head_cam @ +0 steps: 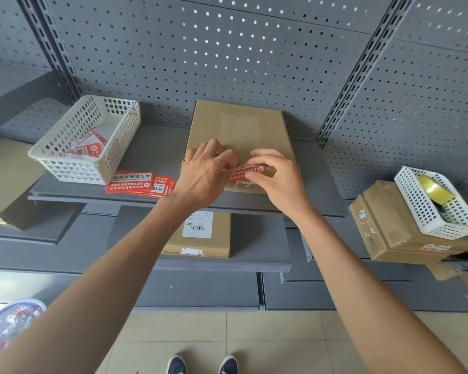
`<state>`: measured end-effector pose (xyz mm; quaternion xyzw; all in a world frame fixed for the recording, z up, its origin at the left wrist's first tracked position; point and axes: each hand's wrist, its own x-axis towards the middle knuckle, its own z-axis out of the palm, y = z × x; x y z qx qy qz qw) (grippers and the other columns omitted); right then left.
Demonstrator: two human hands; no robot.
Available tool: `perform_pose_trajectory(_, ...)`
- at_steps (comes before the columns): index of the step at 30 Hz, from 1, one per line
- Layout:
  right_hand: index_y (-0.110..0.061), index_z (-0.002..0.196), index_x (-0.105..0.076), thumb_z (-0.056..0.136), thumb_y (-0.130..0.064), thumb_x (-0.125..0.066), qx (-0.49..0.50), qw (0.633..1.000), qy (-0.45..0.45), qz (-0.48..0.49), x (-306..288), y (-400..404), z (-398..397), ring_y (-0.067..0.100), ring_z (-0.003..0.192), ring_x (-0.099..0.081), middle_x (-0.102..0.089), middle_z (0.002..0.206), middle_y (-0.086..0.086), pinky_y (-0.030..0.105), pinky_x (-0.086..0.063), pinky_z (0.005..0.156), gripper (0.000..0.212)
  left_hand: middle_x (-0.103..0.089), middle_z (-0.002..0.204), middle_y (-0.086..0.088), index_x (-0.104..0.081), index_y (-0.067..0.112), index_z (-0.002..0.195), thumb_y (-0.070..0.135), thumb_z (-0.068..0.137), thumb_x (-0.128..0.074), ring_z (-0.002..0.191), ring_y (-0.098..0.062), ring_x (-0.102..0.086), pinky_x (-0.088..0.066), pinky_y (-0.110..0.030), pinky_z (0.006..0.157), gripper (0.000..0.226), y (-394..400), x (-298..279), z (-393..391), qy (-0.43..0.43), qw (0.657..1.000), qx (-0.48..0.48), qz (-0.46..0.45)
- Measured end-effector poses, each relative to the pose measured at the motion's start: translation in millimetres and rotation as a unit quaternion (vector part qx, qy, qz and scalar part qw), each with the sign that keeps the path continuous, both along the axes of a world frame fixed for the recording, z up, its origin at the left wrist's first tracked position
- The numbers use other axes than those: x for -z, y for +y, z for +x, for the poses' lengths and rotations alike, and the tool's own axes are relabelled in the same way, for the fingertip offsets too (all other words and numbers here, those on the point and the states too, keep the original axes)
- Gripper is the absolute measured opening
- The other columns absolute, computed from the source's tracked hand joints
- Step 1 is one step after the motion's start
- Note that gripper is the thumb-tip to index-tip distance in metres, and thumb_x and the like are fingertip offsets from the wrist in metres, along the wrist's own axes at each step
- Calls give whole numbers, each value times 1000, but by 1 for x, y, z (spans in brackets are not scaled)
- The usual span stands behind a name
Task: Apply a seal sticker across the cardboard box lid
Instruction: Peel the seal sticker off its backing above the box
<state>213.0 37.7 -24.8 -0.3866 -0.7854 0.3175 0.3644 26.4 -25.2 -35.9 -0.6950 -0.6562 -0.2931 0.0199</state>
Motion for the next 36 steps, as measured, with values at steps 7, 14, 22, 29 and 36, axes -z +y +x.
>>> perform_pose_trajectory(7,-12,92,-78,81,-11,-80,39,997,-26,63,2,6,9,8,105,-66,-71,111,-5,8,-41,96,11,-54,108,-5,-62,23,97,28,92,-67,103,-32,-56,-39,-48,96,9,0,-1,-2,-14,1000,12,-5)
perform_pose_trajectory(14,-12,84,-78,86,-7,-73,43,998,-22,51,2,5,8,6,102,-66,-71,106,-7,9,-41,93,7,-53,107,-4,-62,23,98,29,92,-67,101,-32,-55,-39,-47,95,10,0,-2,-2,-15,1000,16,-6)
perform_pose_trajectory(22,-14,85,-79,86,-11,-75,31,998,-13,44,4,5,12,2,103,-66,-72,108,-6,12,-43,94,5,-53,107,-4,-62,23,98,26,92,-66,101,-31,-56,-38,-45,94,8,0,-1,-2,-14,1000,18,-6)
perform_pose_trajectory(29,-15,112,-76,82,-13,-81,47,997,3,63,1,5,24,2,120,-61,-67,123,-9,17,-41,108,31,-54,109,-4,-63,22,98,25,92,-66,104,-31,-56,-36,-43,96,8,-1,-2,-3,-22,1000,18,-10)
perform_pose_trajectory(36,-10,90,-76,81,-9,-81,64,993,-42,93,10,5,25,10,112,-63,-70,120,2,7,-35,101,10,-53,106,-3,-62,21,99,29,91,-62,100,-32,-55,-38,-47,95,11,0,-3,-2,-19,1000,14,-10)
